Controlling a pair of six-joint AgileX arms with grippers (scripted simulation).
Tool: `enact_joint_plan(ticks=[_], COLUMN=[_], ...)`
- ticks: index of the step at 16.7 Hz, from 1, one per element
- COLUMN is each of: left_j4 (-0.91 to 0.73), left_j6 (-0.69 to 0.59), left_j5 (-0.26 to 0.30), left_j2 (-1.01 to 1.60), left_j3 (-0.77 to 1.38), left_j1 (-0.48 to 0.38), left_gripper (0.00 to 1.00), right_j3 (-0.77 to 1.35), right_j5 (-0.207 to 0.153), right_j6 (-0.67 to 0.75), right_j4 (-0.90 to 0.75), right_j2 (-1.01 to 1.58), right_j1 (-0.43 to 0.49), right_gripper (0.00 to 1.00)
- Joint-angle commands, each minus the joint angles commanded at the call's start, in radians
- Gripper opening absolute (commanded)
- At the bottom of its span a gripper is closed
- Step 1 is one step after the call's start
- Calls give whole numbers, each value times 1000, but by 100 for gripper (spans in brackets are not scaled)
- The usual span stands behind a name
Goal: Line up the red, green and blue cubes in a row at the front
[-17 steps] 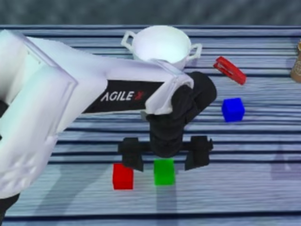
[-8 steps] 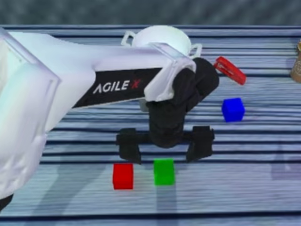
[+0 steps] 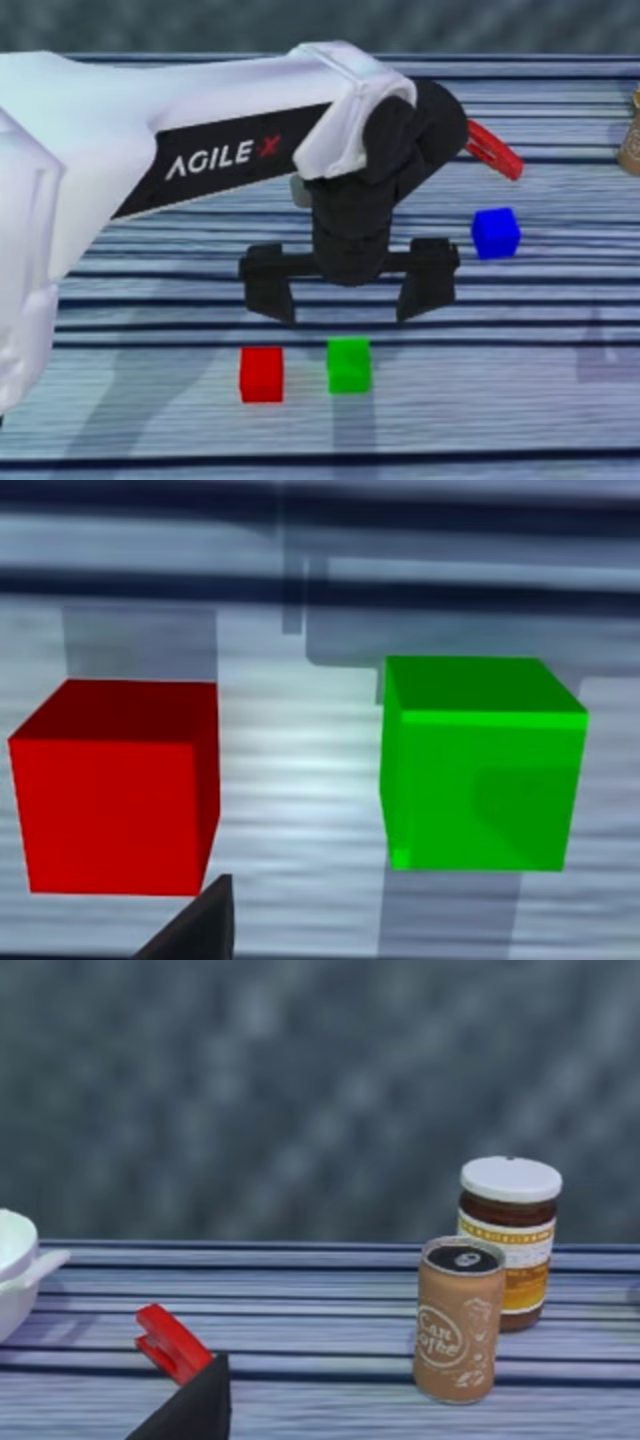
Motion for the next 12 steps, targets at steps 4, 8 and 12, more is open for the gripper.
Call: enact_joint_plan(ticks=[4,8,12], left_j4=[31,140,296], left_j6=[18,82,184], left_j5=[-3,-11,-17], left_j2=[-58,-271,-586], left_j3=[-53,-242,-520], left_j1=[26,122,261], left_gripper=[100,100,100], right_j3=[61,286,628], right_j5=[-3,-3,1], right_j6=[6,27,58], right_j4=[-40,-177,-383], right_j2=[61,290,679], right_j1=[13,49,96], right_gripper=[100,100,100])
